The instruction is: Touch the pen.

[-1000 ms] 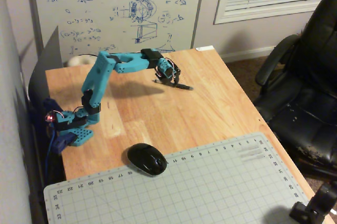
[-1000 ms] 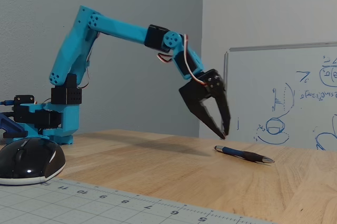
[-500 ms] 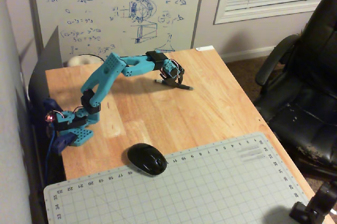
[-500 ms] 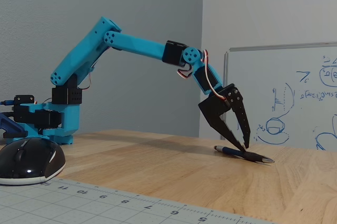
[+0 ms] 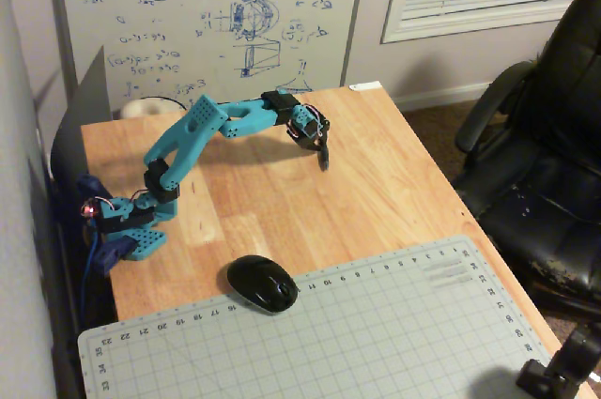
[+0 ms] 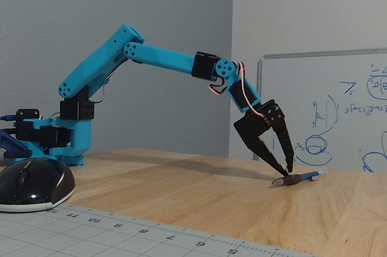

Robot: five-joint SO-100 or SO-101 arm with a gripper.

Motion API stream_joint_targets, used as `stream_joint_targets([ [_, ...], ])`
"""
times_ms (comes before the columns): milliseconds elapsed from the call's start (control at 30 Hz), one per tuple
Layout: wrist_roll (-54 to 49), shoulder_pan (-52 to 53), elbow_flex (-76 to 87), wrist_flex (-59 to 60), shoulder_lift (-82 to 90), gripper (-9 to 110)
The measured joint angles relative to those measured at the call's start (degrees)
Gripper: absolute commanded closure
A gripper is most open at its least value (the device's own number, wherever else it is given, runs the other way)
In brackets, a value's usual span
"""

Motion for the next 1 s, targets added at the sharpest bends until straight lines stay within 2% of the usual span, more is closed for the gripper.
stream_joint_targets([
  [533,0.0,0.1,0.0,0.0,-0.1,101],
  [1000,0.0,4.5,0.0,0.0,-0.1,101],
])
